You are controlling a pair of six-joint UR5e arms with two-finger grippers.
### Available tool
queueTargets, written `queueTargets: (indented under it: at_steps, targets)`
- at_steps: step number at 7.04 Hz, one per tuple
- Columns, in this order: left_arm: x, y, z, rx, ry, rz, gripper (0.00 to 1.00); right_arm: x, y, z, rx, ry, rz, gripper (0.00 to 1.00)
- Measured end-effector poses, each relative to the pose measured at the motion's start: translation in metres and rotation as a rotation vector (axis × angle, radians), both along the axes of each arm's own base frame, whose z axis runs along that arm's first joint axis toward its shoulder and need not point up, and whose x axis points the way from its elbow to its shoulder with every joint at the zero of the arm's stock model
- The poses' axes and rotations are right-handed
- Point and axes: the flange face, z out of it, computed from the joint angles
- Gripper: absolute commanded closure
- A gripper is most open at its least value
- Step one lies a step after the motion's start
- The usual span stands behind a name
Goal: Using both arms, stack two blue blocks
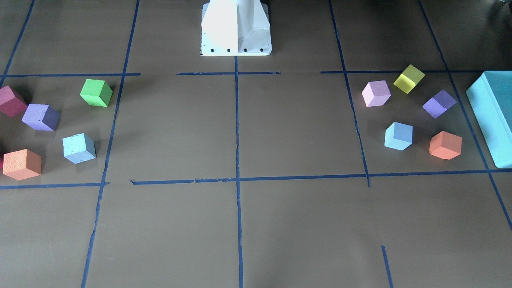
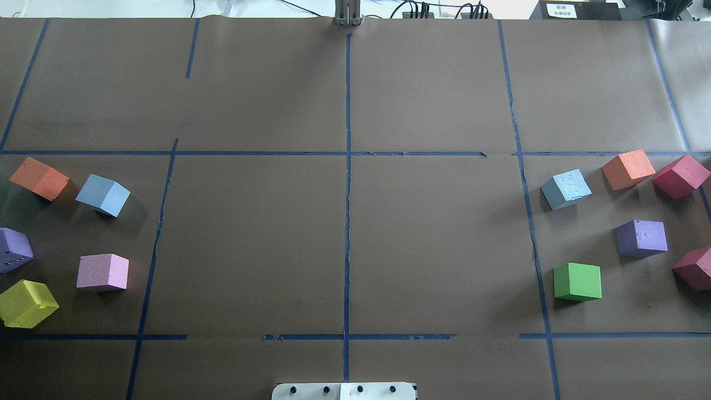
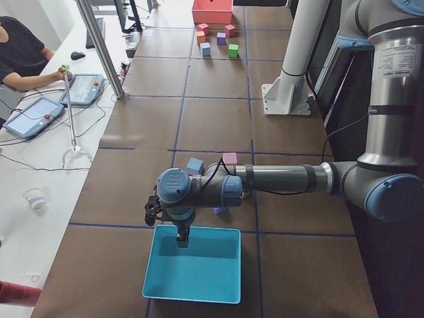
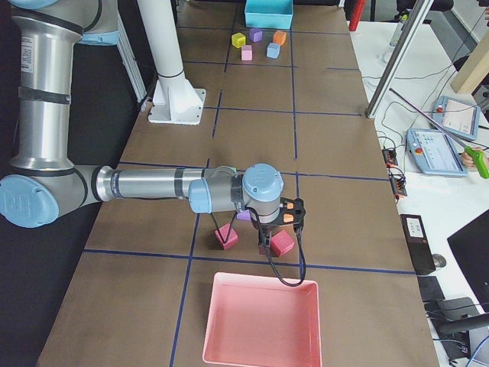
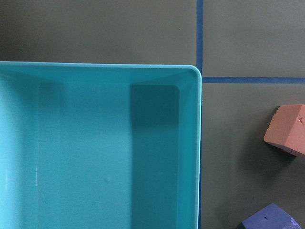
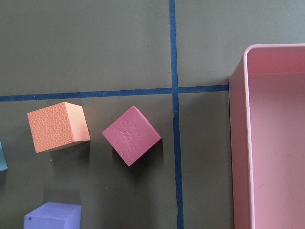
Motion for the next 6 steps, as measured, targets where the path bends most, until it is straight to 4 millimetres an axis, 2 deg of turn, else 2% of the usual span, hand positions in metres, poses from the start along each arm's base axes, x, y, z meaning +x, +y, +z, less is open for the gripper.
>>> queueTargets:
  at_steps: [4,6]
  targets:
    - [0.0,0.0,-0.001,0.001,0.0,0.0,0.0,-0.001,-0.002,-0.003,0.0,-0.004,0.003,0.0]
    - [0.0,-0.001,-0.004,0.004,0.0,-0.002,0.0,-0.001,-0.01,-0.016,0.025,-0.009,0.007,0.0]
